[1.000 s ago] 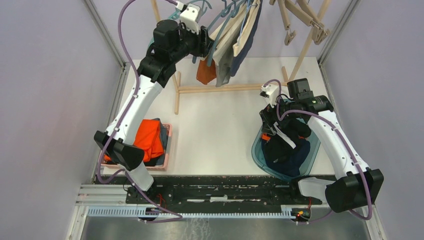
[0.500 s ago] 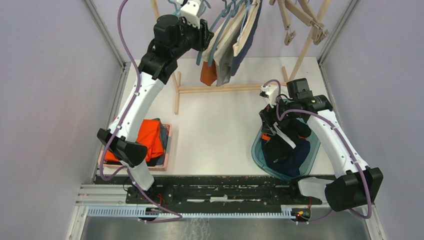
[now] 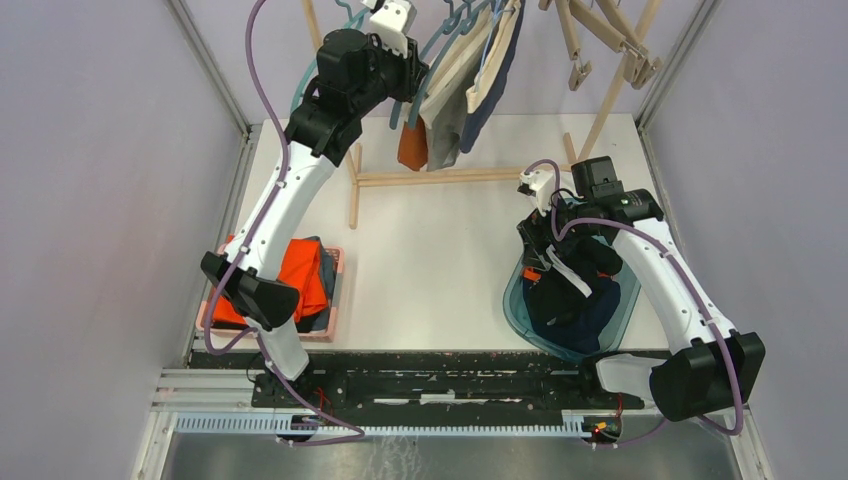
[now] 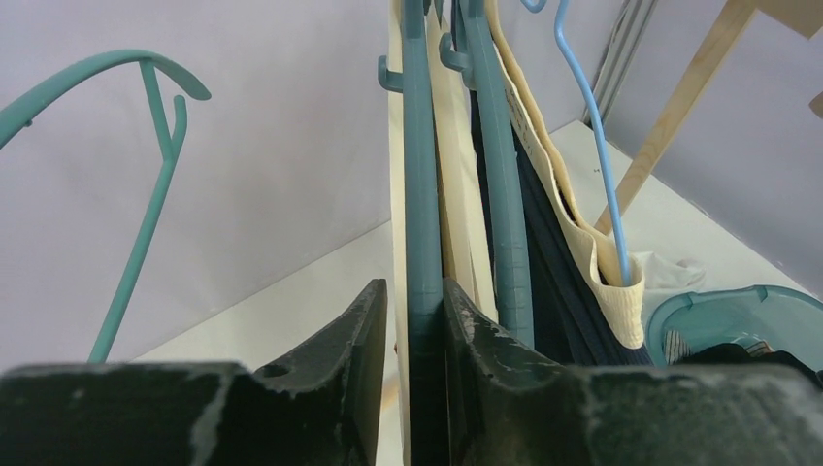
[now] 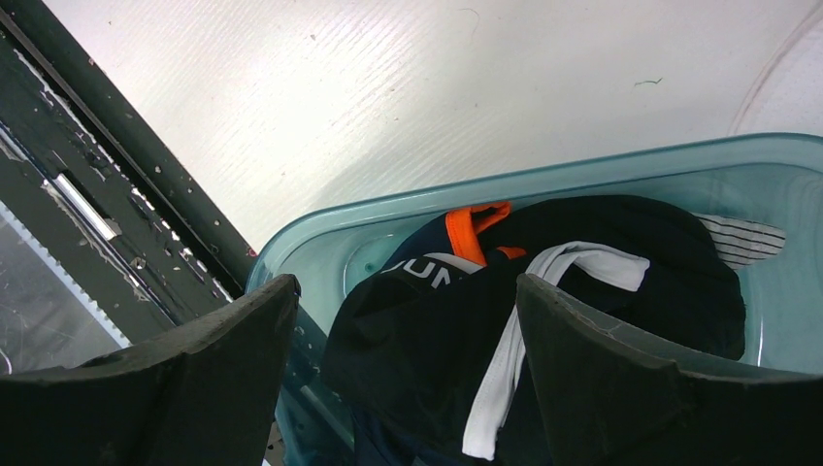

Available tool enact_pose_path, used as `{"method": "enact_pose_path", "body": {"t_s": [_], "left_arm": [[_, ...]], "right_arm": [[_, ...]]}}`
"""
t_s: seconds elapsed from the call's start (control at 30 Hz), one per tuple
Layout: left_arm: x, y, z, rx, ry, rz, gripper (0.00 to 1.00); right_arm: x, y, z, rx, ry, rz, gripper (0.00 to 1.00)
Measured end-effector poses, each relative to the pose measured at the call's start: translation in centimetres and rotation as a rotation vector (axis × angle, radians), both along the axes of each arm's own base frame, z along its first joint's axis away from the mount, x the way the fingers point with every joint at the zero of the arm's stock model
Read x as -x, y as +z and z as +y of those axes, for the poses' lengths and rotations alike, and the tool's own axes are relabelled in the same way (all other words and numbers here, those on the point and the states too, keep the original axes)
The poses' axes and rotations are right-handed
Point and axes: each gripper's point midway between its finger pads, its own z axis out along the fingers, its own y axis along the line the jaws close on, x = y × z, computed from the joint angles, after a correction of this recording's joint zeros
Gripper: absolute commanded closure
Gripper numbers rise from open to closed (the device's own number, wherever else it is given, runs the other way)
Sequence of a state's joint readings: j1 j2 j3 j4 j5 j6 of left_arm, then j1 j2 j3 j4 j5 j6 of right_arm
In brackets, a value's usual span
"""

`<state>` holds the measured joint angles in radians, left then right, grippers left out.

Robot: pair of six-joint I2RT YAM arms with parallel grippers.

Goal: Remove the underwear clipped to the hanger
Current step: Pick up the hanger from the clothesline.

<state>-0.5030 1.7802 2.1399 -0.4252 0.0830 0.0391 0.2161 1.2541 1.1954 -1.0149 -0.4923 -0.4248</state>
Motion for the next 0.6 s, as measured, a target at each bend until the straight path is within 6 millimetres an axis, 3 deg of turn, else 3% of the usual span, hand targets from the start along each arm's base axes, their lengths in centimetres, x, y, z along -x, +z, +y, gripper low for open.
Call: {"method": "enact_pose_path", "body": {"t_s": [0.4, 0.6], "left_arm": [[0.1, 0.4, 0.2, 0.002, 0.029, -0.012, 0.97], [0.3, 0.7, 1.2, 0.007, 0.068, -0.024, 0.97]], "right_arm": [[0.1, 0.0, 0.0, 0.003, 0.006, 0.0, 0.08], [0.1, 0.0, 0.1, 0.004, 0.01, -0.001, 0.08]]}}
